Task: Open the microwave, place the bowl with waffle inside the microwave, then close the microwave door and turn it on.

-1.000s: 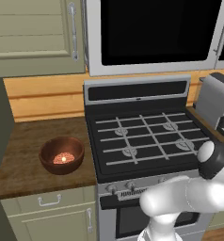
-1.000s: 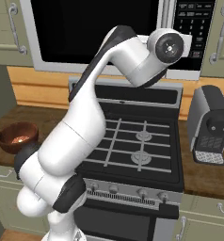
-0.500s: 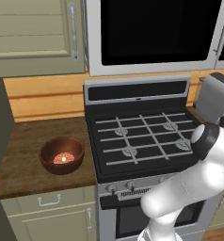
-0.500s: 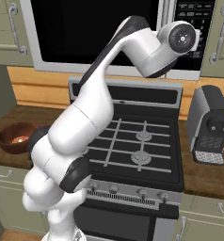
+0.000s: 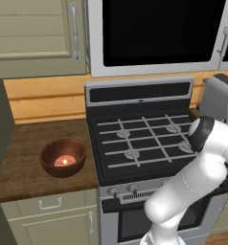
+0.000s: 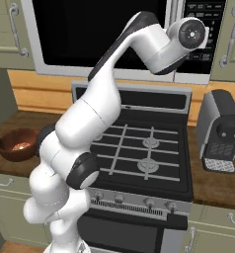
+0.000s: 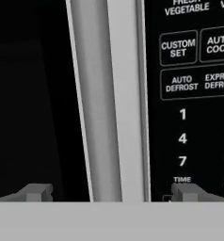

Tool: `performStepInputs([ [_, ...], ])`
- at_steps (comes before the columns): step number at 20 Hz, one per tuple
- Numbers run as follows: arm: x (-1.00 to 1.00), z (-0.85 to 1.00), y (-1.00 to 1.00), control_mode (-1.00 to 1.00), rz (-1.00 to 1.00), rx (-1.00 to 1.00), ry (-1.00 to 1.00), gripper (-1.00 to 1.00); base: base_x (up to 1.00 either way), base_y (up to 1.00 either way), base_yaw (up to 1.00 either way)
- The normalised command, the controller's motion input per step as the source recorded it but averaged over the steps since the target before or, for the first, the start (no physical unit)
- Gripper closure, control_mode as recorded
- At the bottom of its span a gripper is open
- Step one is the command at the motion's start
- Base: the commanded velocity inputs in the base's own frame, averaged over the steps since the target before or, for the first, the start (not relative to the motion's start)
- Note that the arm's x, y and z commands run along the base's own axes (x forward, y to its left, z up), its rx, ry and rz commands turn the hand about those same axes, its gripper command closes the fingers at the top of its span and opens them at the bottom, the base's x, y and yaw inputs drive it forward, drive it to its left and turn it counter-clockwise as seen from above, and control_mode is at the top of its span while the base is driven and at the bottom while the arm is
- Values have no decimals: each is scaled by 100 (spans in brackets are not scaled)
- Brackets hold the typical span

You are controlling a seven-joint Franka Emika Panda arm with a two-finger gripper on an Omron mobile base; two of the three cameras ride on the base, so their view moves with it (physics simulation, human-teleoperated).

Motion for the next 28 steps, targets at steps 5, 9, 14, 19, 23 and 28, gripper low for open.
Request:
performStepInputs([
  [5,20,0,0,-100,0,0,0,-100,0,0,0],
  [9,32,0,0,-100,0,0,0,-100,0,0,0],
  [14,11,0,4,-100,-1,0,-1,-100,0,0,0],
  [19,0,0,0,-100,0,0,0,-100,0,0,0],
  [23,0,0,0,-100,0,0,0,100,0,0,0],
  [28,0,0,0,-100,0,0,0,100,0,0,0],
])
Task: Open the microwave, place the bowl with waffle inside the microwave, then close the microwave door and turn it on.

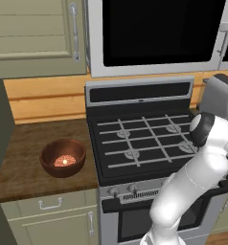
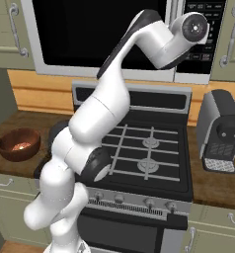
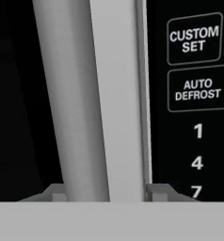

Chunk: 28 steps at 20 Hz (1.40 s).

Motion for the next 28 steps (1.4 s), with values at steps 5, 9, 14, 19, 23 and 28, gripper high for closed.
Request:
performStepInputs([
  [5,0,0,0,-100,0,0,0,100,0,0,0],
  [9,-1,0,0,-100,0,0,0,100,0,0,0],
  [14,-48,0,0,-100,0,0,0,100,0,0,0],
  [19,-67,0,0,-100,0,0,0,100,0,0,0],
  [23,-60,0,0,-100,0,0,0,100,0,0,0],
  [28,-80,0,0,-100,0,0,0,100,0,0,0],
])
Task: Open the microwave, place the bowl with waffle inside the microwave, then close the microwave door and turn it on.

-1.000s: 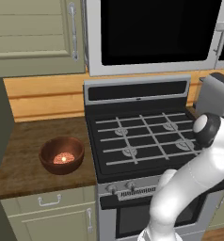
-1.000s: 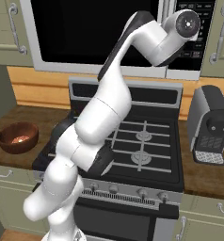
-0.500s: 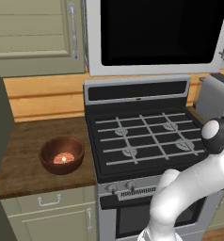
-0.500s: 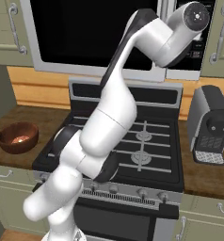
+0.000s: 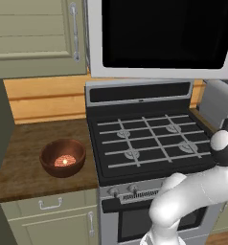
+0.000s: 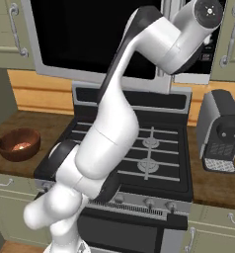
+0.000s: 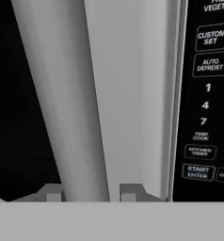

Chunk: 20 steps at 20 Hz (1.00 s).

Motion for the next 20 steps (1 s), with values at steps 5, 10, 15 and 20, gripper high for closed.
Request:
performStepInputs([
  [5,-89,0,0,-100,0,0,0,100,0,0,0],
  [10,-81,0,0,-100,0,0,0,100,0,0,0],
  [15,-85,0,0,-100,0,0,0,100,0,0,0],
  [20,-98,0,0,-100,0,0,0,100,0,0,0],
])
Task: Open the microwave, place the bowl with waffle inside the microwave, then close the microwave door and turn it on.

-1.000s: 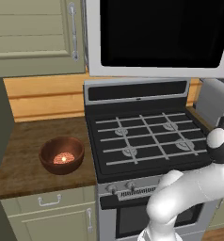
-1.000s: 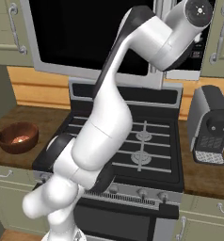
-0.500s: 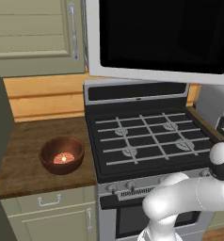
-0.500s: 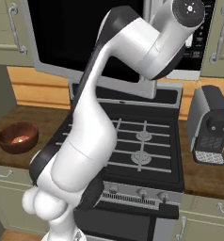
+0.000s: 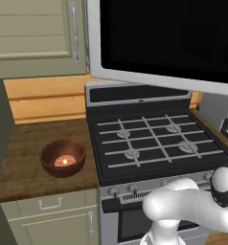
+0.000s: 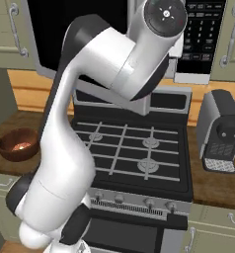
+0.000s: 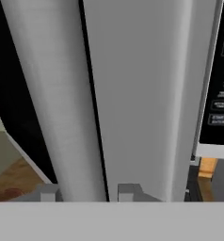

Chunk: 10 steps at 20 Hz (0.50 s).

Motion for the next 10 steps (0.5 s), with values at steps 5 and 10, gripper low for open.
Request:
performStepInputs([
  [5,-79,-1,3,-100,0,0,0,100,0,0,0],
  [10,-85,-8,13,-100,0,0,0,100,0,0,0],
])
